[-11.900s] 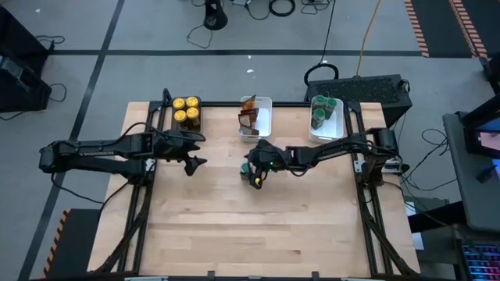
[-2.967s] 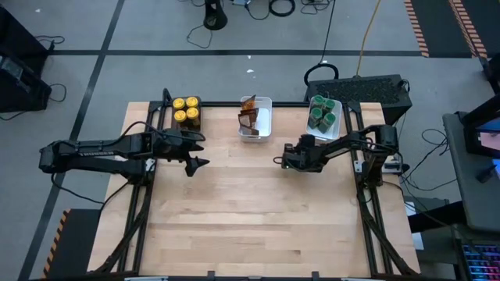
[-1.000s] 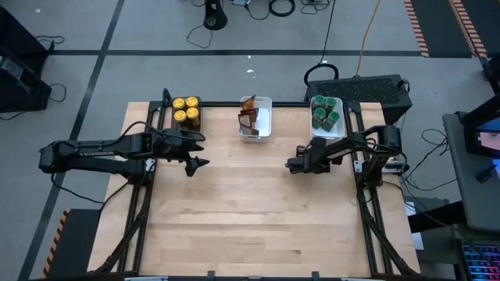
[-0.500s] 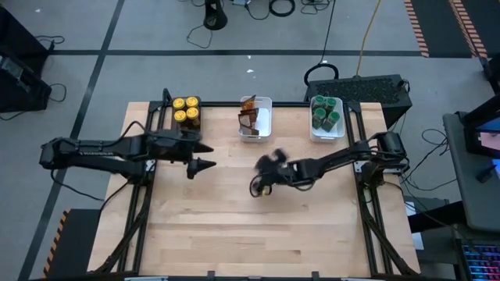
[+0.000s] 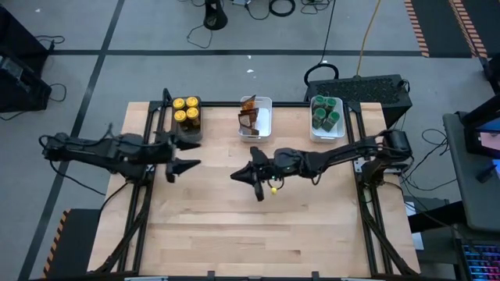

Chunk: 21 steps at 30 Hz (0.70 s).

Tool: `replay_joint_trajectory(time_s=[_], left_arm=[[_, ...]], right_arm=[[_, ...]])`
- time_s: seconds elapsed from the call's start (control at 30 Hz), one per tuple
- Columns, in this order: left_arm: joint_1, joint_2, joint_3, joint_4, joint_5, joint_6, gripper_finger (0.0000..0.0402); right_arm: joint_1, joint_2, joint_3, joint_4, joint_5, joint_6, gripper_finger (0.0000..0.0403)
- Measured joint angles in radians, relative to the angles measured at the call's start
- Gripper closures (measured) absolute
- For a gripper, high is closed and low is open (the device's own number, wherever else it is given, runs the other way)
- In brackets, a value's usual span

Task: Sort spices by type
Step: Return to Home Position

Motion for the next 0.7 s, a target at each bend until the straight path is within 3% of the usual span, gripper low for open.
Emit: replay_joint_trajectory(time_s=[0.17, 0.23, 0.33, 0.43, 0.57, 0.7], left_arm=[[-0.009, -0.168, -0.001, -0.263, -0.091, 0.002, 0.0068], [-0.009, -0.216, -0.015, -0.281, -0.093, 0.003, 0.0068], [-0.008, -0.267, -0.062, -0.273, -0.096, 0.004, 0.0068], [-0.008, -0.299, -0.119, -0.234, -0.099, 0.0, 0.0068], [-0.008, -0.325, -0.214, -0.128, -0.067, -0.047, 0.0068], [-0.008, -0.329, -0.325, -0.007, -0.048, -0.087, 0.0068]], right_arm=[[-0.037, -0.113, 0.0, -0.135, 0.006, -0.1, 0.0403], [-0.06, -0.159, -0.021, -0.197, 0.002, -0.107, 0.0403], [-0.108, -0.216, -0.101, -0.198, -0.064, -0.097, 0.0403], [-0.157, -0.279, -0.22, -0.093, -0.098, -0.023, 0.0403], [-0.197, -0.369, -0.378, 0.047, -0.094, 0.034, 0.0403], [-0.211, -0.462, -0.507, 0.066, -0.042, 0.055, 0.0403]])
